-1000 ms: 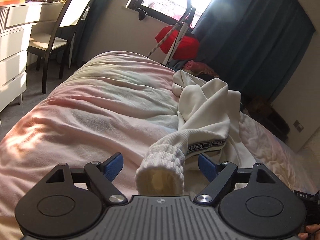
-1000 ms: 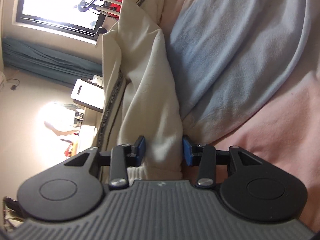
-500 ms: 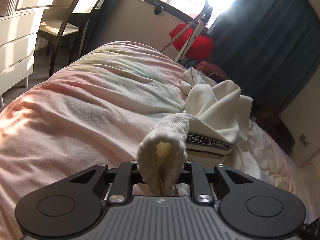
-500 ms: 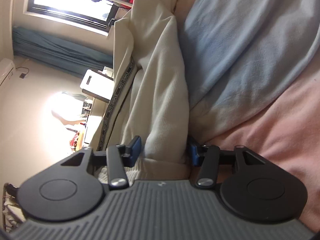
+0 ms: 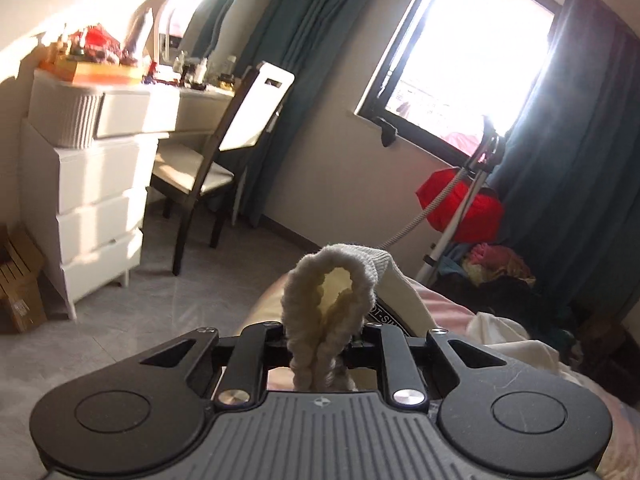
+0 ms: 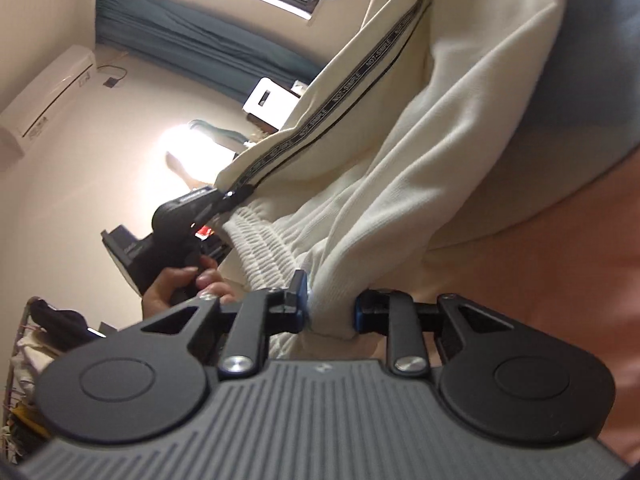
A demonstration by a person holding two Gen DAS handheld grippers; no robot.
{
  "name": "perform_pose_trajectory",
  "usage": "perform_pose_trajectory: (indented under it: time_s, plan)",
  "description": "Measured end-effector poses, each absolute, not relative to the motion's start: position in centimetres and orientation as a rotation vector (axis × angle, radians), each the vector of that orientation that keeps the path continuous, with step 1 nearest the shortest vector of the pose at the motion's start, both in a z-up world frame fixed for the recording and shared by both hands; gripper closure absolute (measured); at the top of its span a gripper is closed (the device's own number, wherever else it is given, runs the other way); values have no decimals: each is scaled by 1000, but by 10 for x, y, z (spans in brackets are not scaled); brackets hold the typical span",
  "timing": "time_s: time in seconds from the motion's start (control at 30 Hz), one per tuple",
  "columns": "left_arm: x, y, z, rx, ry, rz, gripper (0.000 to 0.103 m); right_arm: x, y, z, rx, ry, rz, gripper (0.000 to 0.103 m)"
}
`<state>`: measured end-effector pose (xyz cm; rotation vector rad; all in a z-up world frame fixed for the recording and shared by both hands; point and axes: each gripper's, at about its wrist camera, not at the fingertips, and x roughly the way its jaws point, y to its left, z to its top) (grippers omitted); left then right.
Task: Fold clothes
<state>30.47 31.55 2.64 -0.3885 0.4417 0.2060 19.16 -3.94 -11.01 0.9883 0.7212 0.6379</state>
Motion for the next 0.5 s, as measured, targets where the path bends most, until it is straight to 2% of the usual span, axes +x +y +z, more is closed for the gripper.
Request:
perform_pose_trajectory:
  time_s: [0.1, 0.3, 0.37, 0.4, 0.43, 0.47, 0.5]
  plan:
    - [331, 344, 34, -290, 487, 307, 84, 207, 6, -113, 945, 769, 651, 80]
    - [340, 367, -6, -308, 613, 348, 79, 220, 60, -133, 796, 859, 617, 78]
    - [335, 370, -18, -306, 632, 348, 72, 218, 55, -135, 800, 863, 624, 77]
    - [330, 370, -20, -304, 639, 343, 59, 218, 52, -134, 804, 869, 627, 75]
    - [326, 370, -19, -301, 640, 338, 49, 217, 50, -134, 807, 874, 630, 71]
    - [322, 369, -19, -299, 640, 334, 45, 217, 48, -133, 804, 880, 631, 66]
    - [316, 367, -16, -294, 633, 337, 34, 217, 50, -129, 776, 885, 622, 41]
